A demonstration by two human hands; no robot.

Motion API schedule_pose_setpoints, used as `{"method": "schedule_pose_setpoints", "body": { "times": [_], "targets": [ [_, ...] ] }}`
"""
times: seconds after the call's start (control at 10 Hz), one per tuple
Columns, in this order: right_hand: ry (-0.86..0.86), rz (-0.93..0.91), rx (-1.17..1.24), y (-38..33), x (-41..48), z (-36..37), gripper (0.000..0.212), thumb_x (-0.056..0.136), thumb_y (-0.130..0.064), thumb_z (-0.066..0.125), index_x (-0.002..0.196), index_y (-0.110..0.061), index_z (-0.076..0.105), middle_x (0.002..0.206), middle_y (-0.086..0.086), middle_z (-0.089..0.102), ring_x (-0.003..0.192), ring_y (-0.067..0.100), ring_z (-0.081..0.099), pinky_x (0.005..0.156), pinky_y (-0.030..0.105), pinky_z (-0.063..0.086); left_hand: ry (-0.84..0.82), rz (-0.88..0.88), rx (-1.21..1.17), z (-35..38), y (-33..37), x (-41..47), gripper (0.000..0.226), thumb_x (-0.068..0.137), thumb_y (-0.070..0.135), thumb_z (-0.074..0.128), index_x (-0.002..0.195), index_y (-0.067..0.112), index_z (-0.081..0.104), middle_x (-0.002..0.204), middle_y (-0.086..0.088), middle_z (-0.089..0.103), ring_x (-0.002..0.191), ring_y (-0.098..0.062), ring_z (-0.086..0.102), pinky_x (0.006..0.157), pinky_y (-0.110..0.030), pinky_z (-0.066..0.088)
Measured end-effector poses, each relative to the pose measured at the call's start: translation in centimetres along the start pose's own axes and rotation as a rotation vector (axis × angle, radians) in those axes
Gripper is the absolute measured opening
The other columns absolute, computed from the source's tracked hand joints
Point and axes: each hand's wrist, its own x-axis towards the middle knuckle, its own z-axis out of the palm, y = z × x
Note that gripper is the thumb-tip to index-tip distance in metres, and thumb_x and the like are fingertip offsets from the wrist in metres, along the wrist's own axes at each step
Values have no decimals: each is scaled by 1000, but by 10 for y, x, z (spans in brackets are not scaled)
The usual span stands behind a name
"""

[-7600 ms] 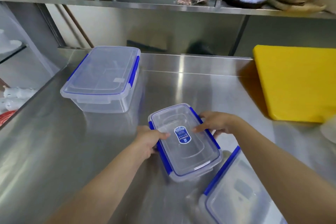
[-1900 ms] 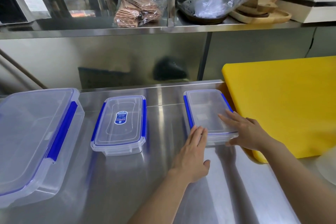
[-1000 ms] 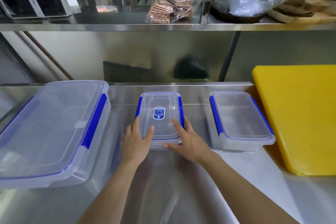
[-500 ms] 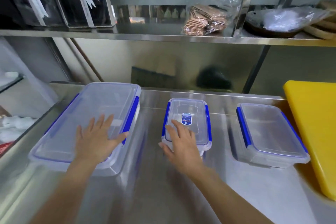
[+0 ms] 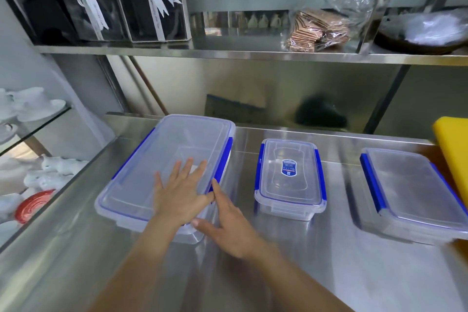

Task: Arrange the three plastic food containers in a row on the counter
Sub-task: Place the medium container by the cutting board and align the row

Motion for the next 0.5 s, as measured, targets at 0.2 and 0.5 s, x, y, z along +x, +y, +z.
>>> {"method": "schedule_pose_setpoints", "body": {
  "times": [0.2, 0.5],
  "targets": [
    [-74, 75, 50, 0, 4, -10, 90, 80, -57, 53, 141, -35, -9, 154, -12, 16, 139, 15, 19, 108, 33, 11, 16, -29, 12, -2, 10, 0, 77, 84, 66, 32, 147, 41, -4, 161, 7, -6, 147, -20, -10, 113, -56, -5],
    [-93, 110, -121, -16, -4, -25, 82, 85, -53, 47, 144, -27, -4, 156, -5, 6, 141, 16, 11, 113, 41, 12, 18, -32, 26, -3, 9, 0, 79, 82, 73, 28, 147, 40, -3, 161, 4, -3, 147, -22, -6, 114, -56, -1]
  ]
}}
